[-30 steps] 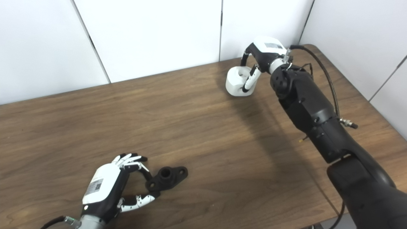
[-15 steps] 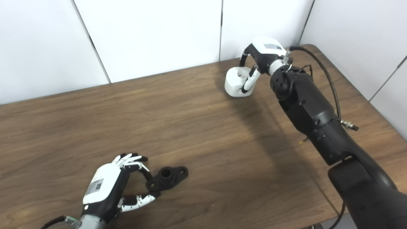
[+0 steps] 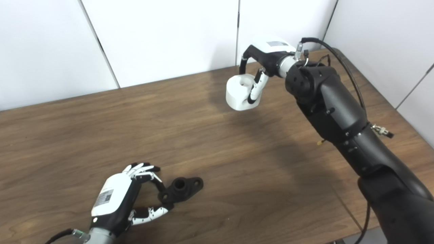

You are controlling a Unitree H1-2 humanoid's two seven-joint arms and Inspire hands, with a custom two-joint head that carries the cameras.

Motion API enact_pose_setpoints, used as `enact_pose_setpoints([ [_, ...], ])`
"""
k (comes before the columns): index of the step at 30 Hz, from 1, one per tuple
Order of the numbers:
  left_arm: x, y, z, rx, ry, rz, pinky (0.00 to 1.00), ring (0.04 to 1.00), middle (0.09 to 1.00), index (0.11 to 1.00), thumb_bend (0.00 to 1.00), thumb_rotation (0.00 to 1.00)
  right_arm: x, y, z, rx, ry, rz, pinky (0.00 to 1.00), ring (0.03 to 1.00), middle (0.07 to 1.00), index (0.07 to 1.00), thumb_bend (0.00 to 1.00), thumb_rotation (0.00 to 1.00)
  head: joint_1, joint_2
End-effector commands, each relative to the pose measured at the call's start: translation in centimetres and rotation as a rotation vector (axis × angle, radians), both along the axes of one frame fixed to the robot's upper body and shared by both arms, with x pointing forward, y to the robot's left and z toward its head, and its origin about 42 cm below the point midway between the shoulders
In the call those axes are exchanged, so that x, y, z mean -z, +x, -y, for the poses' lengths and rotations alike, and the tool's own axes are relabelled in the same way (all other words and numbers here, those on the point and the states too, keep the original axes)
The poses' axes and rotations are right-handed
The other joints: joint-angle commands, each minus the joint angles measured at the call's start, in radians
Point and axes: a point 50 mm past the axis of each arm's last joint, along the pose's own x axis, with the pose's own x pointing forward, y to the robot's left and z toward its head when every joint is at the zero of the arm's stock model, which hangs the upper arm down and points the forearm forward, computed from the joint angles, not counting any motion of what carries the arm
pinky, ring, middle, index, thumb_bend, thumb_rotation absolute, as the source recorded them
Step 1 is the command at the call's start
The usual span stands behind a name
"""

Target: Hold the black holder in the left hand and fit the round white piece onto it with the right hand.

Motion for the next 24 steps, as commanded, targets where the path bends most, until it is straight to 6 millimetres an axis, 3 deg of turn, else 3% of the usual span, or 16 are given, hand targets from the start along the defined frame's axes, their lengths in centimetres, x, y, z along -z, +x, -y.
enact_pose_setpoints([
  [1,0.2,-0.1,0.8,0.025,0.005,-0.008,0.96,0.887,0.809,0.487,0.52,0.06,-4.2,-0.3,-0.2,-0.03,-0.05,0.111,0.85,0.924,0.806,0.483,0.53,0.14,0.001,0.0],
  [8,0.3,0.0,1.6,0.023,0.007,-0.006,0.96,0.89,0.81,0.487,0.52,0.06,-5.5,-2.4,-2.4,-0.141,-0.095,0.129,0.81,0.924,0.795,0.483,0.53,0.14,0.044,0.009],
  [15,0.4,0.3,2.6,0.022,0.007,0.001,0.96,0.888,0.81,0.487,0.52,0.06,-6.9,-6.2,-5.0,-0.238,-0.097,0.154,0.85,0.923,0.804,0.483,0.53,0.14,0.091,0.016],
  [24,0.2,0.5,3.5,0.018,0.008,0.004,0.96,0.891,0.811,0.487,0.52,0.06,-7.7,-10.0,-7.1,-0.333,-0.068,0.193,0.81,0.913,0.795,0.482,0.53,0.14,0.129,0.035],
])
